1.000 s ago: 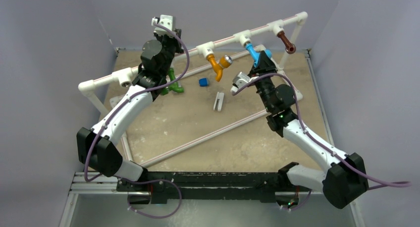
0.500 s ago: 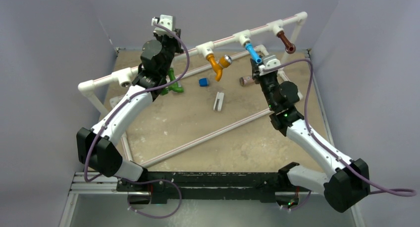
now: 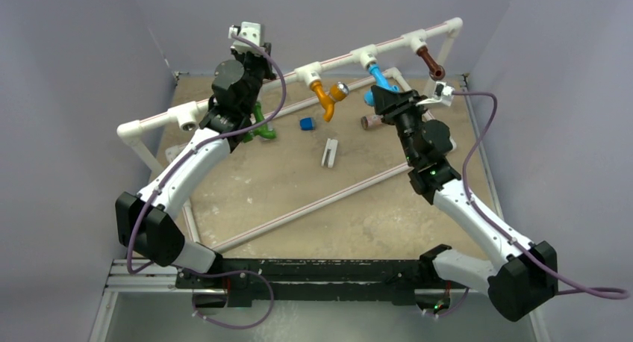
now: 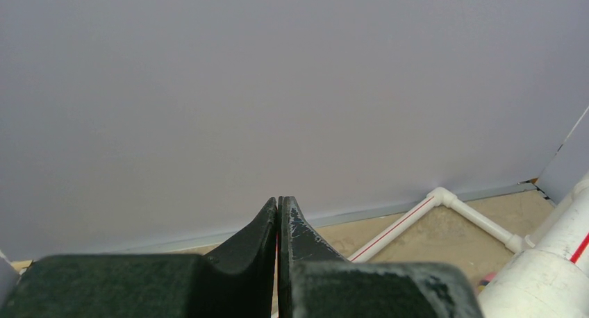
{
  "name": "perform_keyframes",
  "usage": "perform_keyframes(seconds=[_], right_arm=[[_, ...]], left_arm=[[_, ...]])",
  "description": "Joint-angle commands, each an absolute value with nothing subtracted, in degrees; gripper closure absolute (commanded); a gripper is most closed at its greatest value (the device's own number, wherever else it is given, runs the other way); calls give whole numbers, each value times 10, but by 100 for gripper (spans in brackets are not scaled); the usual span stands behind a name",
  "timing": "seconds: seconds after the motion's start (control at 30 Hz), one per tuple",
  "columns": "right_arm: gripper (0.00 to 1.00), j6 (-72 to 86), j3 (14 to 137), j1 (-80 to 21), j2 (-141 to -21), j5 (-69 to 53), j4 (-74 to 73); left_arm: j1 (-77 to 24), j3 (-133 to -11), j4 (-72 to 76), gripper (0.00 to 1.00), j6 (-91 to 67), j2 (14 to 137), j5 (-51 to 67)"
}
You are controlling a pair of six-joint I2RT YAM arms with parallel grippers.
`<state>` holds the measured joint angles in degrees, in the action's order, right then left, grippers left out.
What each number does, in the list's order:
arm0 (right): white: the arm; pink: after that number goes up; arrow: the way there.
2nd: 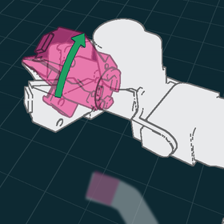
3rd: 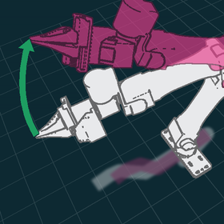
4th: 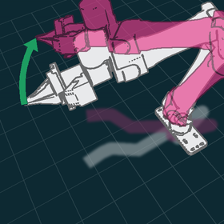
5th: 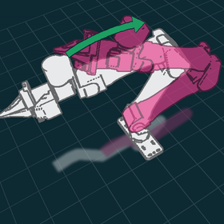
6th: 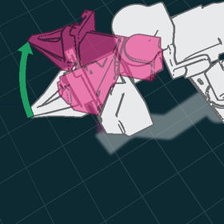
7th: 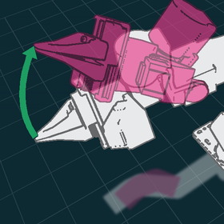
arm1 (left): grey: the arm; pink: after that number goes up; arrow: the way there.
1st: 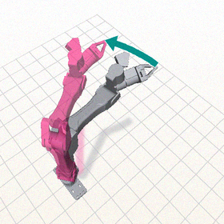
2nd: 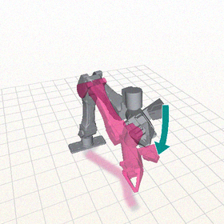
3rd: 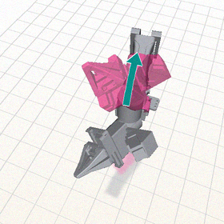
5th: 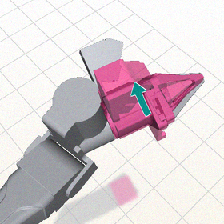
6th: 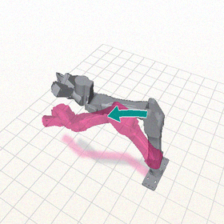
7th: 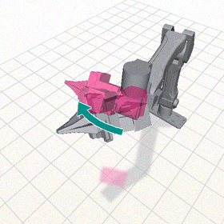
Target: Install the water faucets
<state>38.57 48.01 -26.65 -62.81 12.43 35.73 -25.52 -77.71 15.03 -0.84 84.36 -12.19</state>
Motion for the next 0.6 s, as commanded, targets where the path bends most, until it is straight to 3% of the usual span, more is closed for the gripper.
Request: perform_keyframes(seconds=[0.0,0.2,0.3,0.4,0.47,0.57], right_arm=[[95,639,520,-286,-596,81,419],[94,798,514,-286,-578,97,386],[87,852,517,-286,-575,101,375],[86,890,519,-286,-577,100,374],[77,910,525,-284,-577,99,375],[71,916,529,-283,-578,98,384]], left_arm=[[-281,-718,-57,100,22,891,-68],[-282,-718,-57,100,22,890,-68],[-282,-718,-57,100,21,890,-67],[-285,-718,-57,100,21,889,-68],[-287,-717,-57,100,23,889,-70],[-289,-715,-54,100,25,888,-74]])
